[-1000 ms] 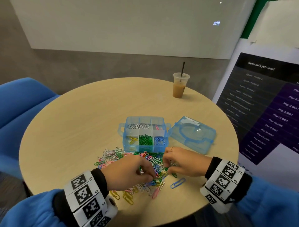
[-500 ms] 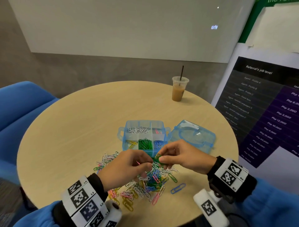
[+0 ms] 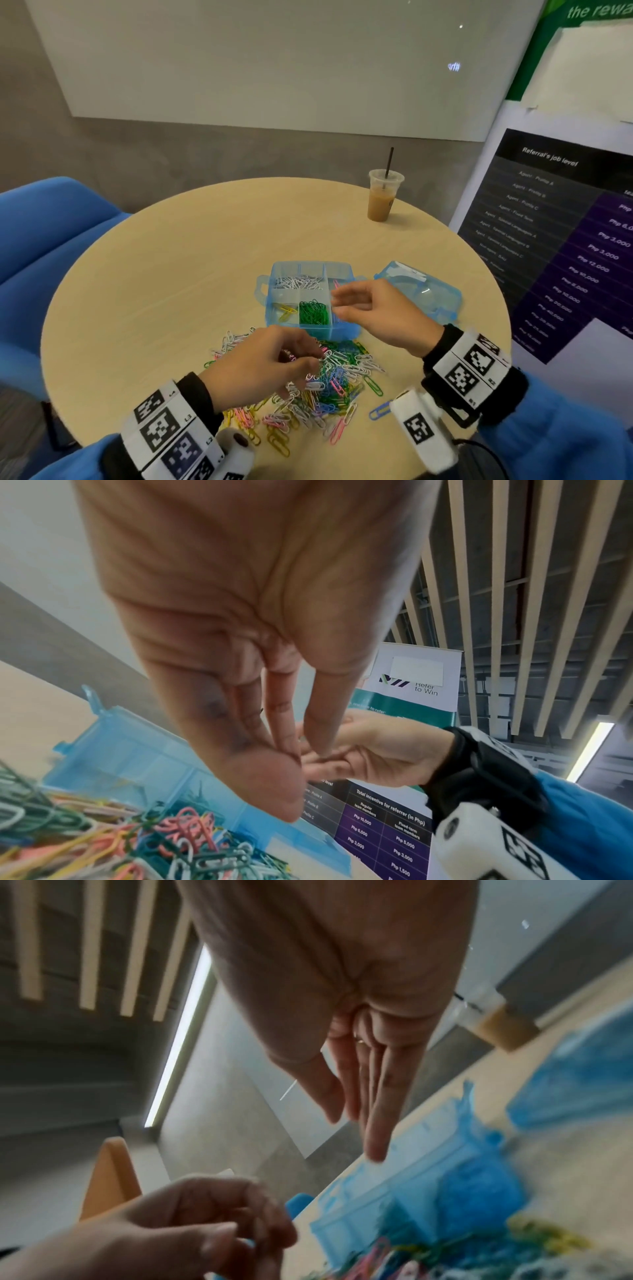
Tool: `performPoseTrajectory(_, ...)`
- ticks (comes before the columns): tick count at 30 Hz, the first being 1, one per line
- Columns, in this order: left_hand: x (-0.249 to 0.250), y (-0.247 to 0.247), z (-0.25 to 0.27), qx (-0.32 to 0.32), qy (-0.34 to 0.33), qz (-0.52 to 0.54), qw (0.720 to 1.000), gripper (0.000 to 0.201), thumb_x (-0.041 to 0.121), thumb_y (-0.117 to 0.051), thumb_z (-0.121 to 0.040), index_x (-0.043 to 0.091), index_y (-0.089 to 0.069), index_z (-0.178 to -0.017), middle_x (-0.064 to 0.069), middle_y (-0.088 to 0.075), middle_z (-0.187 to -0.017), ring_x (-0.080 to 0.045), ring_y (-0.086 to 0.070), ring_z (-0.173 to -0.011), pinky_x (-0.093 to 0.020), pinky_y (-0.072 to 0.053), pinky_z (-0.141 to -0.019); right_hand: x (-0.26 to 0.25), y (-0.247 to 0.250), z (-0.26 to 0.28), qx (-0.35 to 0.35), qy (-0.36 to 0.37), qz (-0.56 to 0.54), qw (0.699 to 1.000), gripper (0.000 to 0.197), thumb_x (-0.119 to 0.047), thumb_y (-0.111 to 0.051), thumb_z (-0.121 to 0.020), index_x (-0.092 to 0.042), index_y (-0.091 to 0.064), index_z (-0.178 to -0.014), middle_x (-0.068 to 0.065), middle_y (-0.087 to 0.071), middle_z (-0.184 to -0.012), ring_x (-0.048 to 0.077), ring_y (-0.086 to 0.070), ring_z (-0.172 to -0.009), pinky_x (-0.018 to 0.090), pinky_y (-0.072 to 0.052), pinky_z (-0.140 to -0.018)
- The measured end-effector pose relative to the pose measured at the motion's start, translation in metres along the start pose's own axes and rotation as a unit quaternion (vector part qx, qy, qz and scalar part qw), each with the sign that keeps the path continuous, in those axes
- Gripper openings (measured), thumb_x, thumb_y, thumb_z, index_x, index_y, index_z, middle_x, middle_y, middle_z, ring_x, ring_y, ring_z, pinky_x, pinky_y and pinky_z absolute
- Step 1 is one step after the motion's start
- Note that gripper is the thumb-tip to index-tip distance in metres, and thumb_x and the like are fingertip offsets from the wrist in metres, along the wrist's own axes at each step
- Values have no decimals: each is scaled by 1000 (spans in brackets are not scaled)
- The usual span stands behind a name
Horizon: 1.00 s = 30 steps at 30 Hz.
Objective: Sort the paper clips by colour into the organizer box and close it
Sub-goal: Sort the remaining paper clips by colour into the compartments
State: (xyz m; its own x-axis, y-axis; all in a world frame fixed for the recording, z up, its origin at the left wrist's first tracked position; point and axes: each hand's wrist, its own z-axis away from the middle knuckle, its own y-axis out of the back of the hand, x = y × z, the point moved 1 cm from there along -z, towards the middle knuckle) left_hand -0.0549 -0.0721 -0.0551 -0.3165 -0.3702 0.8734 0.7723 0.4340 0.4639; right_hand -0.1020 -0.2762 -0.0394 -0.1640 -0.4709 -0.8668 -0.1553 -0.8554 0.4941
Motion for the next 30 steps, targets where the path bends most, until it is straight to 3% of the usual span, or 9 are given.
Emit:
performPoseTrajectory(4, -3, 6, -1, 5, 0, -5, 1000, 15, 26, -64, -93, 21, -67, -107, 0, -71, -95, -16, -70, -78, -31, -59, -65, 3, 17, 20, -13, 40, 109, 993, 2, -13, -69, -88, -11, -69, -88, 2, -73, -78, 8, -70, -70, 19, -53, -64)
performPoseTrajectory(6, -4, 10, -1, 8, 4, -13, 1000, 14, 28, -64, -92, 22, -67, -105, 0, -71, -93, -14, -70, -77, -31, -58, -65, 11, 19, 28, -37, 37, 207, 977, 7, -18, -72, -85, -19, -69, -78, -5, -69, -69, -1, -61, -60, 14, -45, -59)
performPoseTrajectory(10, -4, 16, -1, 23, 3, -34, 999, 14, 30, -62, -93, 24, -67, -105, -1, -71, -92, -20, -68, -79, -22, -51, -61, 27, 11, 35, -69, 29, 278, 958, 10, -25, -75, -82, -28, -67, -76, -11, -67, -72, -5, -57, -63, 12, -40, -60)
performPoseTrajectory(12, -3, 14, -1, 22, -3, -48, 999, 14, 32, -62, -93, 26, -67, -105, 2, -70, -90, -16, -68, -78, -17, -45, -59, 32, 8, 33, -56, 24, 310, 949, 7, -30, -75, -81, -28, -69, -84, -11, -67, -81, -2, -58, -68, 14, -41, -62)
performPoseTrajectory(15, -2, 8, -1, 8, -9, -52, 999, 13, 33, -62, -93, 27, -67, -105, 4, -68, -91, -11, -68, -75, -16, -44, -60, 35, 2, 29, -49, 1, 366, 929, 26, -38, -77, -77, -23, -67, -95, -7, -64, -92, 9, -60, -82, 22, -44, -65)
performPoseTrajectory(18, -1, 4, 0, -3, -11, -59, 998, 15, 32, -61, -94, 26, -66, -107, 4, -67, -93, -9, -68, -76, -18, -48, -65, 35, -5, 26, -64, 6, 379, 923, 32, -39, -79, -76, -20, -64, -97, -6, -58, -89, 13, -57, -81, 20, -41, -61)
performPoseTrajectory(22, -2, 2, -1, -7, -15, -66, 998, 15, 30, -62, -94, 24, -66, -107, 3, -68, -94, -7, -68, -73, -14, -46, -63, 35, -10, 24, -65, 20, 380, 923, 25, -38, -76, -78, -19, -64, -90, -3, -62, -88, 16, -59, -80, 29, -48, -68)
performPoseTrajectory(27, -3, 1, -2, -7, -19, -66, 998, 16, 28, -62, -94, 23, -66, -108, 3, -69, -92, -6, -68, -72, -11, -44, -63, 28, -17, 23, -60, 19, 385, 921, 42, -53, -75, -73, -13, -69, -85, 1, -68, -83, 17, -63, -76, 35, -53, -69)
performPoseTrajectory(30, -3, 1, -3, -10, -19, -68, 997, 17, 29, -62, -94, 22, -66, -109, 0, -71, -93, -9, -68, -74, -12, -46, -65, 26, -22, 21, -68, 26, 392, 917, 35, -49, -77, -74, -17, -69, -86, 0, -67, -84, 18, -63, -77, 33, -52, -68)
